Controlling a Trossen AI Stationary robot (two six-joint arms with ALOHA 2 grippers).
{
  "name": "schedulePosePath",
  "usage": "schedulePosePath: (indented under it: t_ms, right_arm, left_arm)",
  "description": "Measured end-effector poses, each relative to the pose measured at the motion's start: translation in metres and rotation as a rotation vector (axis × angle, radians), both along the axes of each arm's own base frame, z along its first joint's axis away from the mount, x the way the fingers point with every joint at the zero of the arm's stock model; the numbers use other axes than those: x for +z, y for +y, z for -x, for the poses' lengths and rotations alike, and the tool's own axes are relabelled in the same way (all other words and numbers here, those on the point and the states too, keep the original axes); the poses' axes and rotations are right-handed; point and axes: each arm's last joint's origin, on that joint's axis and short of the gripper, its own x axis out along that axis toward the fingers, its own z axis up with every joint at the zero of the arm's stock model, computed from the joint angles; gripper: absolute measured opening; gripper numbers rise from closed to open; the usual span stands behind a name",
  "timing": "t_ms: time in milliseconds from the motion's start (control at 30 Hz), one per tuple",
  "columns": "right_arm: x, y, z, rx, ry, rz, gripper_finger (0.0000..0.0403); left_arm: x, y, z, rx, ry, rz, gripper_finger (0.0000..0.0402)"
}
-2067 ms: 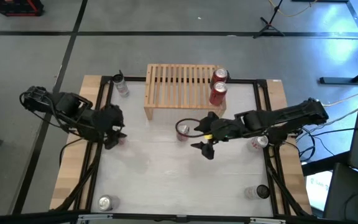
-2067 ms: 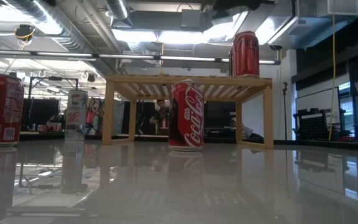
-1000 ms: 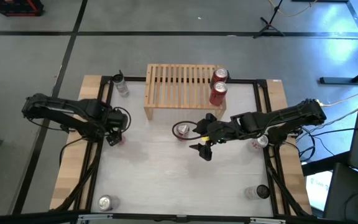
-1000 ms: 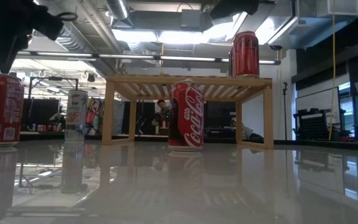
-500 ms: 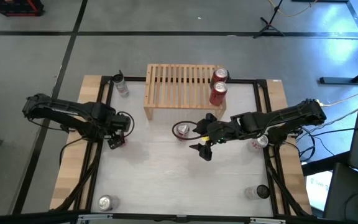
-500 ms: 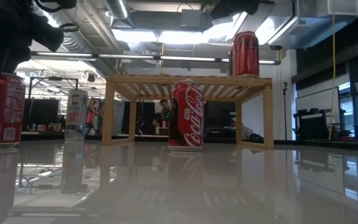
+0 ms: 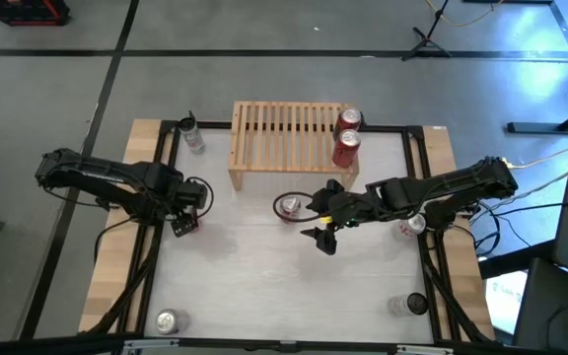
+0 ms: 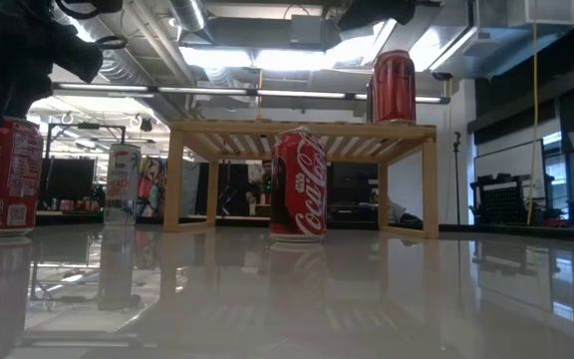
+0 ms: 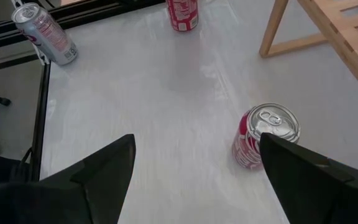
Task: Place canned beverage on shelf
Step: Put the left red white soda can on the shelf
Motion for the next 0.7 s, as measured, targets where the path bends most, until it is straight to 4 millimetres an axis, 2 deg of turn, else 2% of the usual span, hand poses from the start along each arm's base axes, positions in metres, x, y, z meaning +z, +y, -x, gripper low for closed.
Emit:
schedulePosePath:
  t_ms: [133,267,567,700]
  right_arm:
    - [0.000,0.000,0.000,0.003,0.001,-0.003,0.0331]
    - [0.000,0.000,0.000,0.012,0.003,-0.012,0.0331]
    - [0.000,0.002,0.000,0.050,0.009,-0.045,0.0331]
    - [0.000,0.005,0.000,0.070,0.008,-0.057,0.0331]
  left_arm:
    - [0.001,0.000,0.000,0.036,-0.002,0.008,0.0242]
    - [0.007,-0.001,-0.003,0.113,-0.026,0.020,0.0233]
    - [0.051,-0.002,-0.013,0.160,-0.183,0.053,0.0231]
    - [0.065,-0.005,-0.025,0.145,-0.219,0.060,0.0231]
